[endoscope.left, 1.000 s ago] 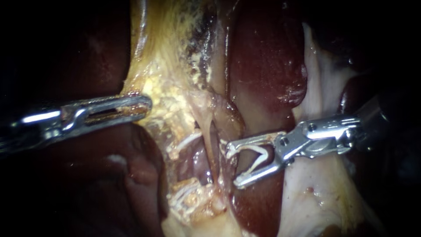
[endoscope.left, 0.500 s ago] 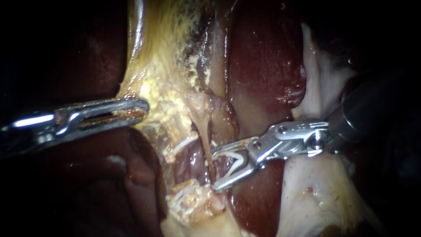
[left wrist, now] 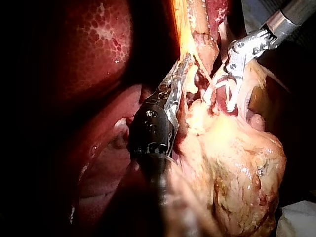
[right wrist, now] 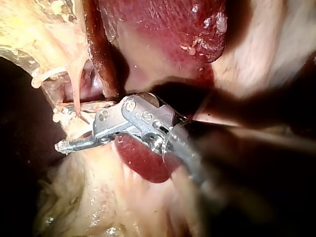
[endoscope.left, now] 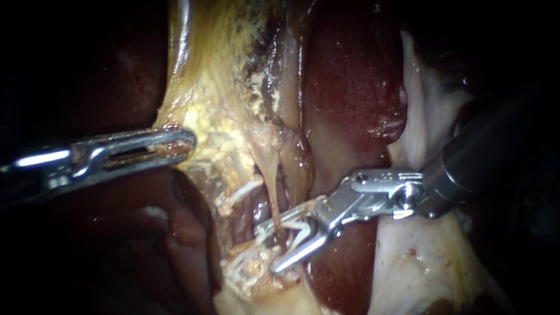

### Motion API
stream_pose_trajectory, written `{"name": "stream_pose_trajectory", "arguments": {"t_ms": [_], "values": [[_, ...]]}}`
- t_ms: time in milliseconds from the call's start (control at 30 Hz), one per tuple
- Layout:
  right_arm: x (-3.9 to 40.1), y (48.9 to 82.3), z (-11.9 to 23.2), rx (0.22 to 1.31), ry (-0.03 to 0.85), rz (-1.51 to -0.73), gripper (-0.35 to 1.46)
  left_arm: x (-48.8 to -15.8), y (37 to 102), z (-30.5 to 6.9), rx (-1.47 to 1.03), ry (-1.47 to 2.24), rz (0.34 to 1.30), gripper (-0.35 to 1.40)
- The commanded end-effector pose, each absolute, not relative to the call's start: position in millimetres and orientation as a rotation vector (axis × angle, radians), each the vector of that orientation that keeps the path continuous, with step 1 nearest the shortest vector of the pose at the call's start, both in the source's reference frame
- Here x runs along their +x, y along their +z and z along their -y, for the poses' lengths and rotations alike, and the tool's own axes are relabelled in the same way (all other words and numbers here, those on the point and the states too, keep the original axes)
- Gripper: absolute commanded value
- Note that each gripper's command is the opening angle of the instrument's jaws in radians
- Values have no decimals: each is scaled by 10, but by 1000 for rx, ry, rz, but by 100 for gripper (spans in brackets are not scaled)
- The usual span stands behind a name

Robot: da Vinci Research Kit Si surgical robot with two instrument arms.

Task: Clipping first clip right tube

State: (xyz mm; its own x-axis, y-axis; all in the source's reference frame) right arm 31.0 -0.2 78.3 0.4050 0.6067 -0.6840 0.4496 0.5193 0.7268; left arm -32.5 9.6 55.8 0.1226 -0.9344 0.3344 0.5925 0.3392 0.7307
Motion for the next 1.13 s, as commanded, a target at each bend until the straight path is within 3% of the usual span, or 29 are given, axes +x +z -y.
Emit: {"name": "stream_pose_trajectory", "arguments": {"t_ms": [33, 433, 467, 533, 567, 1133], "values": [[311, 787, 6, 1103, 126, -1209, 39, -325, 558, -96, 481, -1178, 872, -35], [317, 811, 21, 1104, 116, -1198, 25, -324, 560, -96, 480, -1178, 873, -35], [316, 811, 20, 1101, 118, -1199, 18, -324, 560, -96, 480, -1178, 873, -35], [313, 811, 20, 1098, 122, -1200, -25, -324, 560, -96, 480, -1178, 873, -35], [312, 810, 18, 1094, 127, -1201, -35, -324, 560, -96, 480, -1178, 873, -35], [311, 818, 16, 1083, 137, -1205, -35, -325, 562, -98, 480, -1178, 873, -35]]}}
